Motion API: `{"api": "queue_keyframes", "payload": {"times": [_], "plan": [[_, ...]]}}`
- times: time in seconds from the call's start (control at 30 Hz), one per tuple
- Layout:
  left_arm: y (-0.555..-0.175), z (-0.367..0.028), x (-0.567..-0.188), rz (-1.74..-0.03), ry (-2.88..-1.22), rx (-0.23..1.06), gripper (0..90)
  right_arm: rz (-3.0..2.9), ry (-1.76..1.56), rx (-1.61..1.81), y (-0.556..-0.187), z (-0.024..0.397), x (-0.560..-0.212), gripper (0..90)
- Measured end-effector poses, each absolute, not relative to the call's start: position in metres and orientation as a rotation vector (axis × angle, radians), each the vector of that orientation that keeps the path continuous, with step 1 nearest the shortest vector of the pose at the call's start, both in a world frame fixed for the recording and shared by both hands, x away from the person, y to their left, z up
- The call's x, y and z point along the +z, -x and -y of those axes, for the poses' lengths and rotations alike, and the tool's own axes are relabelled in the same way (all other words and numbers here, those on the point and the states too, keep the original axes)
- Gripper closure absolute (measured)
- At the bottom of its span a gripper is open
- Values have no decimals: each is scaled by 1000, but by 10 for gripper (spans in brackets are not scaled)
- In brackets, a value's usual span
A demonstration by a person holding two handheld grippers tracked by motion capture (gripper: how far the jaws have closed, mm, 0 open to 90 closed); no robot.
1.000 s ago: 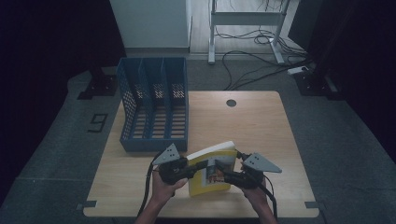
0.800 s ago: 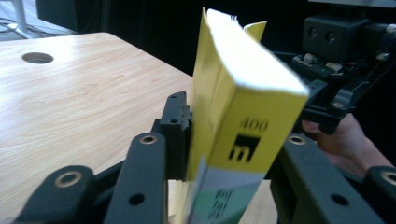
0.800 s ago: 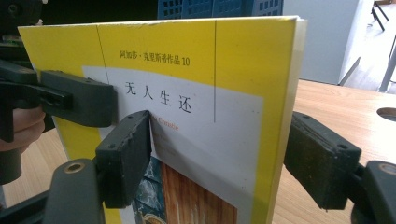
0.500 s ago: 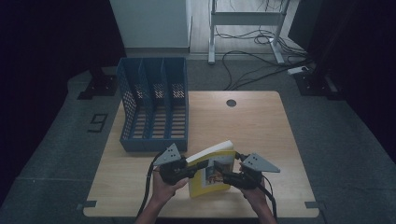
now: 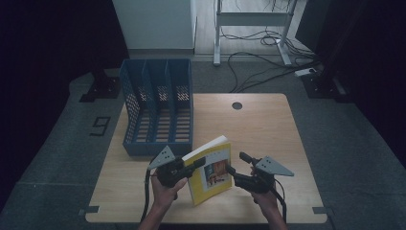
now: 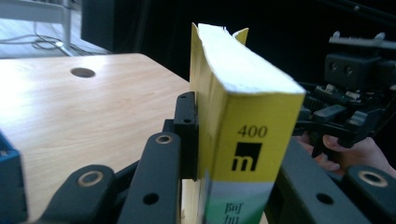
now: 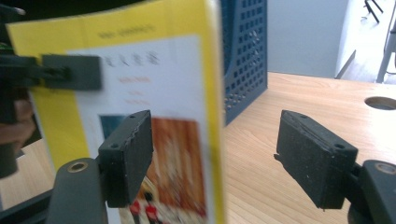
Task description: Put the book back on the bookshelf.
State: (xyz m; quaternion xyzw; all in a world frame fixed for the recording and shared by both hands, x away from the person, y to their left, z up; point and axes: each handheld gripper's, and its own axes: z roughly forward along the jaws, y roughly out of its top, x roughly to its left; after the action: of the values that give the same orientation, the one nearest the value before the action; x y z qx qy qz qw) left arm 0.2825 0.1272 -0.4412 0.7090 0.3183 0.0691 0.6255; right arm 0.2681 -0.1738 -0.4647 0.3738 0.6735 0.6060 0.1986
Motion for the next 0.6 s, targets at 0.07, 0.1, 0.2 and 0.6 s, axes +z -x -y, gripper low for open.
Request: {"api": "queue_keyframes", "payload": {"times": [0.07, 0.1, 0.2, 0.6], "plan": [[-281, -134, -439, -744, -1611, 178, 753, -1891, -1071, 1690, -272, 178, -469, 263], [-281, -136, -439, -749, -1604, 177, 753, -1894, -1094, 1688, -275, 180, -472, 263], [-281, -140, -439, -760, -1589, 166, 753, -1916, -1158, 1658, -282, 185, -484, 263], [-277, -150, -438, -764, -1560, 156, 753, -1945, -1276, 1447, -296, 194, -514, 267]]}}
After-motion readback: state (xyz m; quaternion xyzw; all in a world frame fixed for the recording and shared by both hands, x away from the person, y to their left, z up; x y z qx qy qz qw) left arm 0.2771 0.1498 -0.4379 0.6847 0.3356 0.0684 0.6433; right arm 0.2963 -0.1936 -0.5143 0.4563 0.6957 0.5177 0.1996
